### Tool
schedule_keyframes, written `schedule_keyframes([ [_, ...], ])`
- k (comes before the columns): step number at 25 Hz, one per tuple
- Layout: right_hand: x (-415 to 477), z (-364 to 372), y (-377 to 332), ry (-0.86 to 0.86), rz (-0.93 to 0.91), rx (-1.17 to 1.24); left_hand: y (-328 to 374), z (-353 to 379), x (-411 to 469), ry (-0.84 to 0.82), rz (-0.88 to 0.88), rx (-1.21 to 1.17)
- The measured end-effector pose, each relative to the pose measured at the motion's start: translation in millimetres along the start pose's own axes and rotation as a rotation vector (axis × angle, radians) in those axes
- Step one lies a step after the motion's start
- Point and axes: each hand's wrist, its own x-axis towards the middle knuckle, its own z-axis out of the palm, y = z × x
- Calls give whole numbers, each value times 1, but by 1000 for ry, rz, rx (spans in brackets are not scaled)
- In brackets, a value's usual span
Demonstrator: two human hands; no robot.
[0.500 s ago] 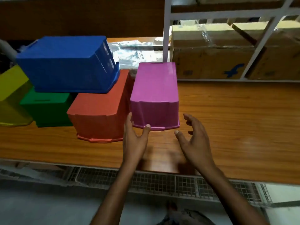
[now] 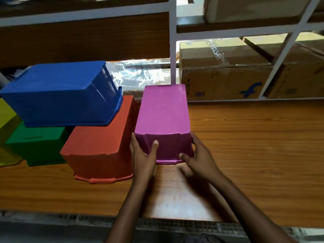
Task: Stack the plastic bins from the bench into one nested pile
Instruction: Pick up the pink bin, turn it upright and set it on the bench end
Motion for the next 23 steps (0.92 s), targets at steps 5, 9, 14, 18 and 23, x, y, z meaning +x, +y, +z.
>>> schedule_keyframes([
  [5,-10,-18,-8,68,-128,-8,21,-18,-2,-26,184,-118],
  [9,-24,-50,-33,19,-166,88,56,-37,3,-139,282,-355],
  [14,-32,-72,-64,367,-292,-104,108,-55,5,-277,329,-514],
  [18,-34,-89,-95,785,-238,44,118,-67,17,-407,434,-521],
  [23,-44,-126,-100,1012,-53,377,87,-51,0,-313,838,-96],
])
